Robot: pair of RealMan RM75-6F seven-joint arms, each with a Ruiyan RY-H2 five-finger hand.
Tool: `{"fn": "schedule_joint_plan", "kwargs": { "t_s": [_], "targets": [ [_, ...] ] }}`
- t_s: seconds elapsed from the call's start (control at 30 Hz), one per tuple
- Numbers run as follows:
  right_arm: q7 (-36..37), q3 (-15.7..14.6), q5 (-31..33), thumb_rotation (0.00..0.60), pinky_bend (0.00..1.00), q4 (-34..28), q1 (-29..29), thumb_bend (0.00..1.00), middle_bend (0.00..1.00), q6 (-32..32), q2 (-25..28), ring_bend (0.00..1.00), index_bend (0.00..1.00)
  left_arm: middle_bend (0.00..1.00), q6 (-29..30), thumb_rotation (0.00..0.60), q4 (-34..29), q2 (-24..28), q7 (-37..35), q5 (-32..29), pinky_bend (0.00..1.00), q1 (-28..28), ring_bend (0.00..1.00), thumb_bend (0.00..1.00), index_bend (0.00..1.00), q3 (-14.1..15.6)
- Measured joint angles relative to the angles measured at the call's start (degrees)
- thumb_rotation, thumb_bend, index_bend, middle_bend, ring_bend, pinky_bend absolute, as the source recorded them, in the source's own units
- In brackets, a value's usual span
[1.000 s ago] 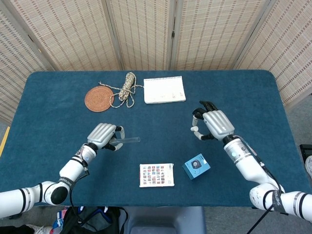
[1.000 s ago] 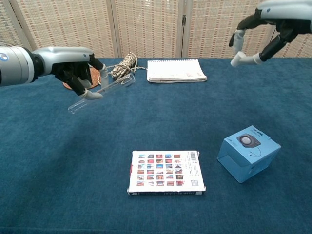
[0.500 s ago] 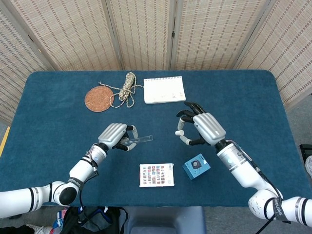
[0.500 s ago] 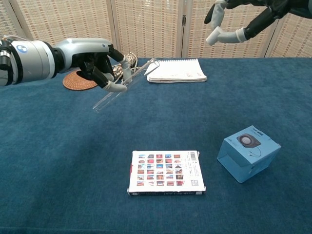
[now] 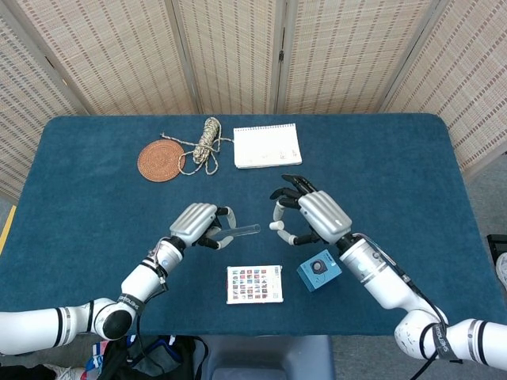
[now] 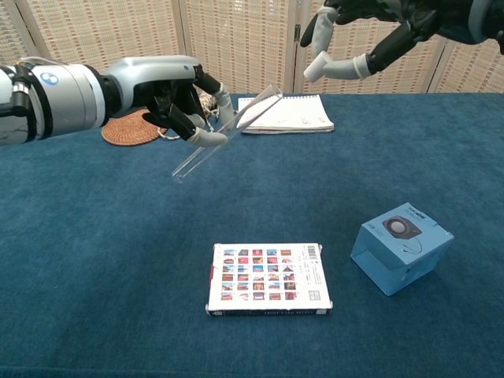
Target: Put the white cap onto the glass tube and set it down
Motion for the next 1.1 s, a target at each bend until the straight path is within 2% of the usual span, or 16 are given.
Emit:
{"fn": "schedule_joint_plan", "kwargs": {
  "t_s": [1.1],
  "targets": [
    [-2.8,-0.6,1.6,0.600,0.00,0.3,3.0,0.56,0.27,-1.0,-2.1,0.00,0.68,1.00,0.7,0.600,-1.1,0.5,-0.2,0.2,1.00,-0.1,0.95,0.38,0.55,0.6]
  ]
}}
